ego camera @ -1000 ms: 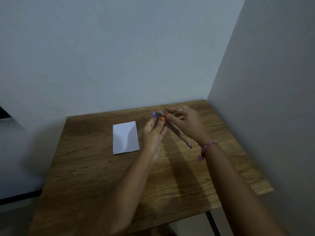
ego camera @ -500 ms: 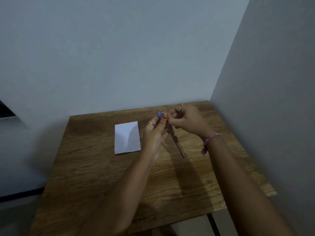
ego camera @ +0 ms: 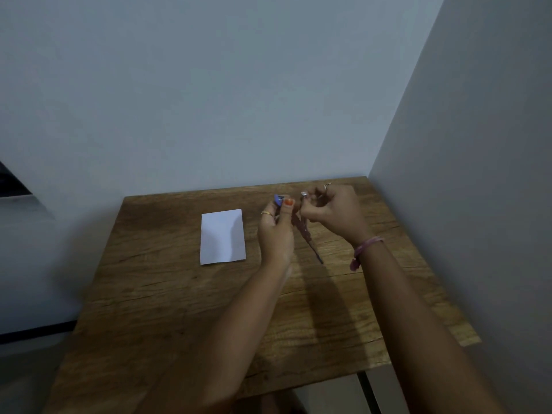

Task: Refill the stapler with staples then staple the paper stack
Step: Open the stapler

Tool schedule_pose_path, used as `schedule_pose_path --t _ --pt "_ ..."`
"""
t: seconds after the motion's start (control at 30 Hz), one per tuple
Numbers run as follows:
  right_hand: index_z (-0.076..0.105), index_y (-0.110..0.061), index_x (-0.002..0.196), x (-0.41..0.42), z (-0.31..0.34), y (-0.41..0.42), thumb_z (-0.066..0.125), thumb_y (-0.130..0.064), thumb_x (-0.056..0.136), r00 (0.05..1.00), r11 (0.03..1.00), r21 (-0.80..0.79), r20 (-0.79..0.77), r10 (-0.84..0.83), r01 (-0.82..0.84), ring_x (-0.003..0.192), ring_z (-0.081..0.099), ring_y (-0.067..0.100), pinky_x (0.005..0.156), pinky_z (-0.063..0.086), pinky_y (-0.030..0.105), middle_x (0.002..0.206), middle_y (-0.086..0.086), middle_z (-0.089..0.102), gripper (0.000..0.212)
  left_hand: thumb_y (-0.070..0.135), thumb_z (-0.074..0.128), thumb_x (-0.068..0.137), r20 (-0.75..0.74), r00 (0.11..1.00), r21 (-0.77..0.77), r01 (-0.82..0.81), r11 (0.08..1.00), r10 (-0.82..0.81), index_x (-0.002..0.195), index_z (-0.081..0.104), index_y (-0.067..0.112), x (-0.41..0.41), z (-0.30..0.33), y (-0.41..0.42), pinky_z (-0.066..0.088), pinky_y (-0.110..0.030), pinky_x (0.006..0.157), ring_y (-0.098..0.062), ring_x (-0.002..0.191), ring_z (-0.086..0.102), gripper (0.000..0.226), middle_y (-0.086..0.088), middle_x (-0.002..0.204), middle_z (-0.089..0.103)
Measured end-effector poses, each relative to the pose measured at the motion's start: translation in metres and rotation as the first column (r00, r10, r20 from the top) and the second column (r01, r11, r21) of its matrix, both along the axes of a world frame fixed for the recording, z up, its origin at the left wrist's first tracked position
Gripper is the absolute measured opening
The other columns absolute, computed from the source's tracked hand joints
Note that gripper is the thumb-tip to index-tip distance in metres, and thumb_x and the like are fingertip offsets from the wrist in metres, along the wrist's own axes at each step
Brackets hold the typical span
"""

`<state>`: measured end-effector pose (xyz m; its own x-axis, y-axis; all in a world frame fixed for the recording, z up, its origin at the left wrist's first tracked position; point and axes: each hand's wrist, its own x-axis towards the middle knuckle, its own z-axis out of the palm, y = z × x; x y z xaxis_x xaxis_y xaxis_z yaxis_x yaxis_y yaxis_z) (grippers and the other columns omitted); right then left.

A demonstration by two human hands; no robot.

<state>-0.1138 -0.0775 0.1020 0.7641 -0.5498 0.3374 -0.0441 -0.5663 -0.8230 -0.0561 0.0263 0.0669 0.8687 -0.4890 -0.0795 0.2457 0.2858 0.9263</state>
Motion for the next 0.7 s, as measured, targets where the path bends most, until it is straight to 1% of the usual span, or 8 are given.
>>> schedule_pose_path --t 0.03,0.1,0.2,0.27,0.33,0.43,0.57,0.7 --pt "0.068 -0.011 0.069 -0.001 -0.002 -0.001 0.068 -0.010 0.073 0.999 0.997 0.070 0.039 -0.022 0.020 0.057 0.059 0.009 0.053 0.053 0.026 0.060 0.003 0.062 0.004 0.027 0.054 0.096 -0.009 1.000 -0.015 -0.027 1.000 0.027 0.097 0.065 0.027 0.000 0.002 0.000 0.049 -0.042 0.099 -0.013 0.102 0.065 0.011 0.006 0.098 0.071" --pt "0.069 -0.018 0.073 -0.005 -0.006 -0.004 0.068 -0.008 0.077 0.991 0.971 0.236 0.114 -0.070 0.041 0.063 0.065 0.008 0.054 0.056 0.026 0.062 -0.003 0.064 0.011 0.022 0.053 0.097 -0.051 0.998 -0.102 -0.041 0.994 0.036 0.094 0.064 0.024 0.001 0.008 0.002 0.049 -0.042 0.100 -0.010 0.097 0.067 0.011 0.007 0.091 0.071" --pt "0.068 -0.012 0.078 -0.012 -0.012 -0.009 0.064 -0.009 0.085 0.961 0.873 0.487 0.236 -0.147 0.014 0.065 0.069 0.014 0.051 0.054 0.027 0.070 0.001 0.070 0.009 0.020 0.052 0.097 -0.161 0.986 -0.302 -0.014 0.953 -0.037 0.096 0.064 0.018 0.005 0.010 0.009 0.047 -0.039 0.101 -0.013 0.103 0.066 0.012 0.004 0.094 0.071" --pt "0.068 -0.014 0.075 -0.016 -0.015 -0.013 0.061 -0.011 0.089 0.942 0.786 0.617 0.287 -0.172 -0.045 0.062 0.068 0.016 0.047 0.050 0.024 0.075 0.005 0.073 0.016 0.029 0.054 0.094 -0.229 0.967 -0.401 0.008 0.916 -0.108 0.093 0.065 0.016 0.003 0.007 0.017 0.049 -0.036 0.099 -0.019 0.106 0.064 0.017 0.000 0.093 0.071" --pt "0.069 -0.015 0.073 -0.020 -0.017 -0.017 0.059 -0.012 0.092 0.931 0.686 0.720 0.316 -0.181 -0.111 0.069 0.071 0.015 0.054 0.055 0.022 0.077 0.005 0.075 0.021 0.047 0.057 0.087 -0.329 0.928 -0.468 -0.001 0.884 -0.173 0.092 0.066 0.013 -0.002 0.000 0.026 0.054 -0.035 0.089 -0.023 0.104 0.066 0.035 -0.005 0.094 0.071" --pt "0.069 -0.011 0.080 -0.023 -0.017 -0.022 0.056 -0.010 0.093 0.926 0.602 0.770 0.355 -0.130 -0.211 0.077 0.073 0.019 0.061 0.058 0.022 0.079 0.007 0.075 0.018 0.059 0.063 0.075 -0.488 0.821 -0.516 0.001 0.857 -0.295 0.092 0.074 0.008 -0.013 -0.011 0.035 0.058 -0.034 0.074 -0.025 0.094 0.070 0.055 -0.010 0.096 0.071" --pt "0.072 -0.010 0.082 -0.026 -0.017 -0.020 0.056 -0.010 0.092 0.933 0.535 0.793 0.360 -0.024 -0.292 0.083 0.073 0.022 0.060 0.059 0.022 0.082 0.011 0.074 0.019 0.040 0.065 0.084 -0.542 0.714 -0.450 0.198 0.871 -0.443 0.101 0.073 0.001 -0.018 -0.017 0.034 0.061 -0.036 0.074 -0.028 0.090 0.070 0.043 -0.020 0.109 0.068" --pt "0.074 -0.010 0.086 -0.025 -0.017 -0.017 0.058 -0.011 0.091 0.938 0.533 0.784 0.342 0.057 -0.318 0.084 0.073 0.023 0.061 0.059 0.022 0.086 0.013 0.074 0.017 0.026 0.062 0.088 -0.533 0.595 -0.487 0.367 0.793 -0.602 0.105 0.071 -0.003 -0.012 -0.010 0.027 0.059 -0.032 0.077 -0.025 0.082 0.073 0.035 -0.020 0.098 0.070"
